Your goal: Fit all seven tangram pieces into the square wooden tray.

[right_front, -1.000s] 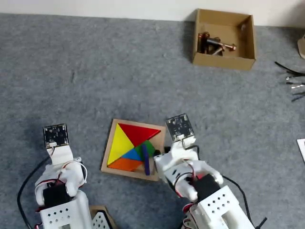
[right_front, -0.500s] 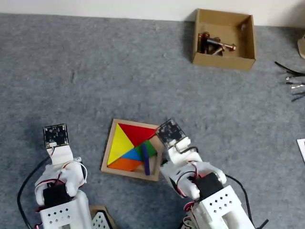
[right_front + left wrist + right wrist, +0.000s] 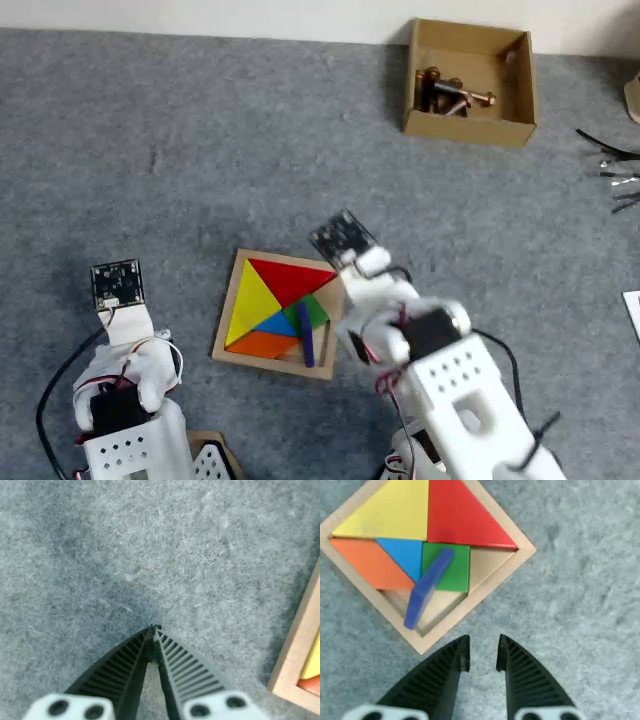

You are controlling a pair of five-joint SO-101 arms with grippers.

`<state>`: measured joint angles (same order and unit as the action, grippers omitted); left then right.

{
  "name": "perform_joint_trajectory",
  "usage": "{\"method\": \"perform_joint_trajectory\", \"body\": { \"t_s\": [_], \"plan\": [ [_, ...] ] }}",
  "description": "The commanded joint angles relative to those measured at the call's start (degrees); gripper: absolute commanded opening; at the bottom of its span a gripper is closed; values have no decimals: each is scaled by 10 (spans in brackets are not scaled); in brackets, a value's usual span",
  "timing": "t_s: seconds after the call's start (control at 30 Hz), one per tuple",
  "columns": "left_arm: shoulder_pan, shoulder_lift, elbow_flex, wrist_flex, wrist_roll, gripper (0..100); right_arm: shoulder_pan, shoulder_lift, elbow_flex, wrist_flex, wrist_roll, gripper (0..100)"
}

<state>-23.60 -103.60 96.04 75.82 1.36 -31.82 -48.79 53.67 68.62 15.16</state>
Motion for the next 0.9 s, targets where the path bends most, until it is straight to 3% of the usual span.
{"method": "perform_joint_trajectory", "body": {
  "t_s": [0.0,0.17,0.6,0.87],
  "plan": [
    [-7,-3,11,2,6,5,-51,95,-85,6,6,91],
    [-7,-3,11,2,6,5,-102,196,-140,1,6,4],
    [-7,-3,11,2,6,5,-139,268,-238,1,7,4],
    [-7,-3,11,2,6,5,-160,271,-202,-38,39,4]
  ]
}}
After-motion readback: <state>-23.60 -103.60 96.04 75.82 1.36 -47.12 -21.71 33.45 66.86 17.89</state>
